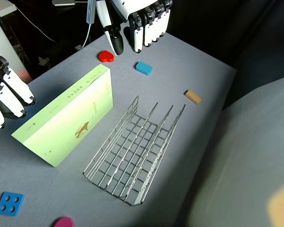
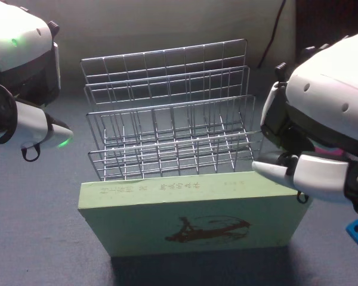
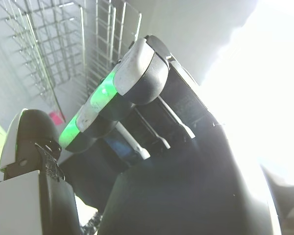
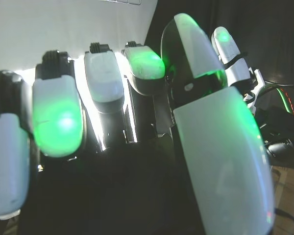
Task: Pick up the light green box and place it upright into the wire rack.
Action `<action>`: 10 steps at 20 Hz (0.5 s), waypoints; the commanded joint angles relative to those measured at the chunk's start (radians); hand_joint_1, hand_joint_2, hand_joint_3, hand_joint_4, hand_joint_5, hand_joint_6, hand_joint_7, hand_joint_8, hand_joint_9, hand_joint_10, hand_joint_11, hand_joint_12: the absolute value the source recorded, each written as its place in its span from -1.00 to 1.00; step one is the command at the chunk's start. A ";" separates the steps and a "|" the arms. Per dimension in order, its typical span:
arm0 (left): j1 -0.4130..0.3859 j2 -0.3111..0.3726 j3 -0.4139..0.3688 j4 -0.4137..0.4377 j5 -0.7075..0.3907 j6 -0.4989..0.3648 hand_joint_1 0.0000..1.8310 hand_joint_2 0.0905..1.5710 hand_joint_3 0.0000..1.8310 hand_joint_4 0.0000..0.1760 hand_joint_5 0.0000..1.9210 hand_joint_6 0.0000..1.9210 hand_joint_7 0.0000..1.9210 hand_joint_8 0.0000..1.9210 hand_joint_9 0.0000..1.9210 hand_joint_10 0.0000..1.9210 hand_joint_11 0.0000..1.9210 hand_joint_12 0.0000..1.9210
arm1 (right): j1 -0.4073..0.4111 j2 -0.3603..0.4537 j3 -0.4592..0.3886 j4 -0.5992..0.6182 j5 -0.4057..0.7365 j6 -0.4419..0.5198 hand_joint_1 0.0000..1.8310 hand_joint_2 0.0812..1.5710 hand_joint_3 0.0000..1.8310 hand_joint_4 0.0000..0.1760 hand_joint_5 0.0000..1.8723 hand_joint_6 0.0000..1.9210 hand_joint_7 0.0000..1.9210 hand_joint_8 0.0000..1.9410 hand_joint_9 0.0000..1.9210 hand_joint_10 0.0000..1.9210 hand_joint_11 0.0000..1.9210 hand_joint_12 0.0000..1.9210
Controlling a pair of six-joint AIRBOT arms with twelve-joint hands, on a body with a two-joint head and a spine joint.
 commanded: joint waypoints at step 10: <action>-0.015 0.004 0.000 0.058 -0.035 0.003 -0.91 0.54 -0.99 0.27 -0.83 -1.00 -0.87 -1.00 -0.86 -0.99 -1.00 -0.43 | 0.031 -0.002 -0.034 -0.066 -0.093 0.006 -1.00 0.41 -0.98 -0.58 -0.89 -0.99 -0.87 -1.00 -0.92 -0.99 -1.00 -0.47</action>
